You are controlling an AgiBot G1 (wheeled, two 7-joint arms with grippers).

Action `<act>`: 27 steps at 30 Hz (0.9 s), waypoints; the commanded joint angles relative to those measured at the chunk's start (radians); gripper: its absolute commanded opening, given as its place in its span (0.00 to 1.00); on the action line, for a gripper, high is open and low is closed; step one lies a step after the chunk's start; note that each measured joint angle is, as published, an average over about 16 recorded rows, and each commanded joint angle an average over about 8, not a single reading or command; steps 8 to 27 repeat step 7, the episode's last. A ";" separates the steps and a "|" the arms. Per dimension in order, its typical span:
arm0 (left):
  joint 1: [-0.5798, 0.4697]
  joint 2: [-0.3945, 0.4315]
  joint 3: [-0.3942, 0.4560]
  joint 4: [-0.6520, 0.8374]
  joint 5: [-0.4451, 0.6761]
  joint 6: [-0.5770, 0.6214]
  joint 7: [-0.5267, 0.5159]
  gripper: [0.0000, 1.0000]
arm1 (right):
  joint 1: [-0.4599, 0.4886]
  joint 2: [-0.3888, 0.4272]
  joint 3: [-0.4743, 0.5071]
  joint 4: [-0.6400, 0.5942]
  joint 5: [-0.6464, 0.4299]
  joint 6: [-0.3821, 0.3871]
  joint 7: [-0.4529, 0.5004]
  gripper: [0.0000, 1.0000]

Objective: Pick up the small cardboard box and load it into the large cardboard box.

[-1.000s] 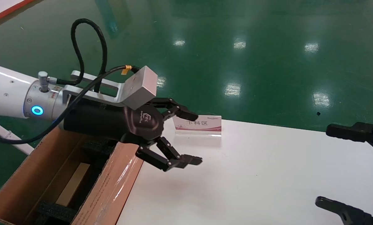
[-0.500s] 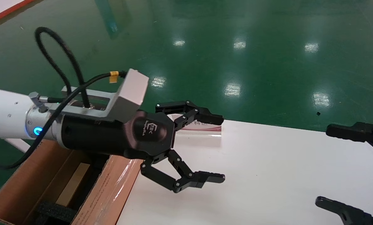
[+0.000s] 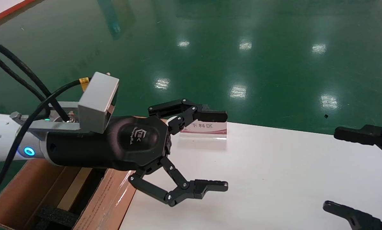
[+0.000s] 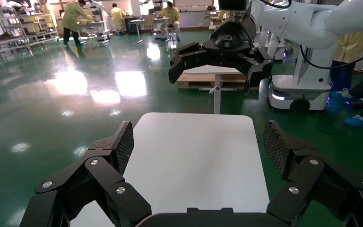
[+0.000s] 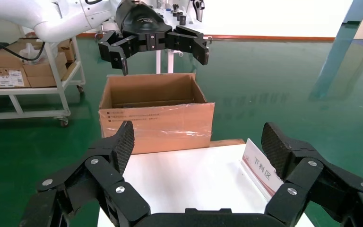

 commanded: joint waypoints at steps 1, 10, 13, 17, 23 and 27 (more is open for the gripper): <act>0.006 0.002 -0.007 0.000 -0.003 0.002 0.001 1.00 | 0.000 0.000 0.000 0.000 0.000 0.000 0.000 1.00; -0.008 -0.002 0.009 0.000 0.001 -0.001 -0.003 1.00 | 0.000 0.000 0.000 0.000 0.000 0.000 0.000 1.00; -0.008 -0.002 0.009 0.000 0.001 -0.001 -0.003 1.00 | 0.000 0.000 0.000 0.000 0.000 0.000 0.000 1.00; -0.008 -0.002 0.009 0.000 0.001 -0.001 -0.003 1.00 | 0.000 0.000 0.000 0.000 0.000 0.000 0.000 1.00; -0.008 -0.002 0.009 0.000 0.001 -0.001 -0.003 1.00 | 0.000 0.000 0.000 0.000 0.000 0.000 0.000 1.00; -0.008 -0.002 0.009 0.000 0.001 -0.001 -0.003 1.00 | 0.000 0.000 0.000 0.000 0.000 0.000 0.000 1.00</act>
